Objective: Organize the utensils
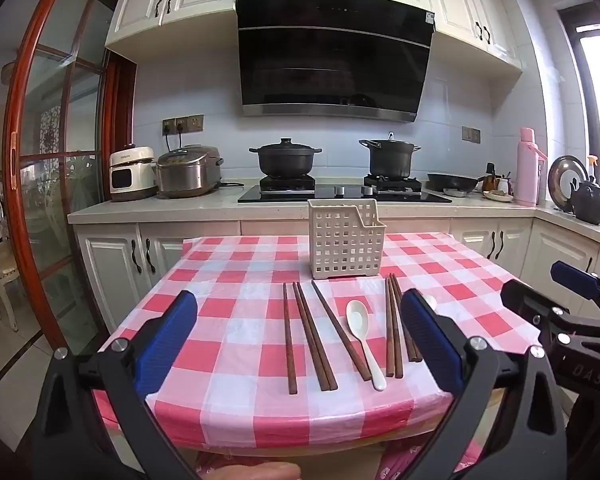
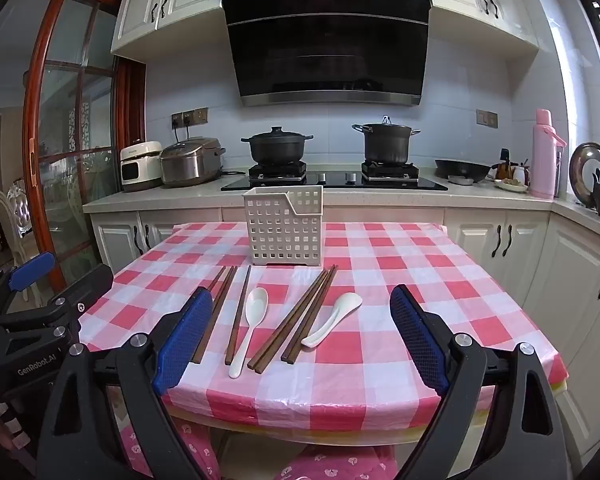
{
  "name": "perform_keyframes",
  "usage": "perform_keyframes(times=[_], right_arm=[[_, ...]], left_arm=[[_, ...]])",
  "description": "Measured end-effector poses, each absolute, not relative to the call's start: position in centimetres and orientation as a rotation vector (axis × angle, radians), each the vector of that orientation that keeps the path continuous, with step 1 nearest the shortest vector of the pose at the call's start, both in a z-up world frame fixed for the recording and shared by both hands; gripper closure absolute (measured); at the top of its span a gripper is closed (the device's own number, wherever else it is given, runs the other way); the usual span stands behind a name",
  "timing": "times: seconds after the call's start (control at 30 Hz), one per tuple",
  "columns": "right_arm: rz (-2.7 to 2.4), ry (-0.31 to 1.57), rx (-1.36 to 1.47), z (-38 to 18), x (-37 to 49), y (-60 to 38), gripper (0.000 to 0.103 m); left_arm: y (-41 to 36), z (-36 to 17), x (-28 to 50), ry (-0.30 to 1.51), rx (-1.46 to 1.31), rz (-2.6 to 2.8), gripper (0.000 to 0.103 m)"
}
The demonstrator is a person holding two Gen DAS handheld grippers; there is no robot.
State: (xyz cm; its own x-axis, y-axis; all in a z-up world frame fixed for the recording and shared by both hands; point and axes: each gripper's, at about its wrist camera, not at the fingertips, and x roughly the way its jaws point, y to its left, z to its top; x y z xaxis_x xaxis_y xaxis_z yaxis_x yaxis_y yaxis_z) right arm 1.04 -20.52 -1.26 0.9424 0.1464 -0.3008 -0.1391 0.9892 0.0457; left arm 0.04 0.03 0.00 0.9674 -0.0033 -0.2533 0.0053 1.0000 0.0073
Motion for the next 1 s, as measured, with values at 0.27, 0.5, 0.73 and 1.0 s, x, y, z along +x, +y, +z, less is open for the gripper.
perform_keyframes(times=[0.27, 0.5, 0.73, 1.0], right_arm=[[0.140, 0.309, 0.027, -1.24, 1.07, -20.61, 0.018], [0.143, 0.313, 0.025, -1.32, 1.07, -20.43, 0.018], [0.144, 0.313, 0.028, -1.18, 1.31, -20.64, 0.018], [0.145, 0.316, 0.030, -1.47, 1.34, -20.46, 0.018]], left_arm=[[0.17, -0.05, 0.22, 0.258, 0.006, -0.005, 0.004], [0.06, -0.01, 0.02, 0.253, 0.008, -0.004, 0.004], [0.25, -0.14, 0.10, 0.254, 0.008, -0.006, 0.004], [0.32, -0.29, 0.16, 0.256, 0.008, -0.006, 0.004]])
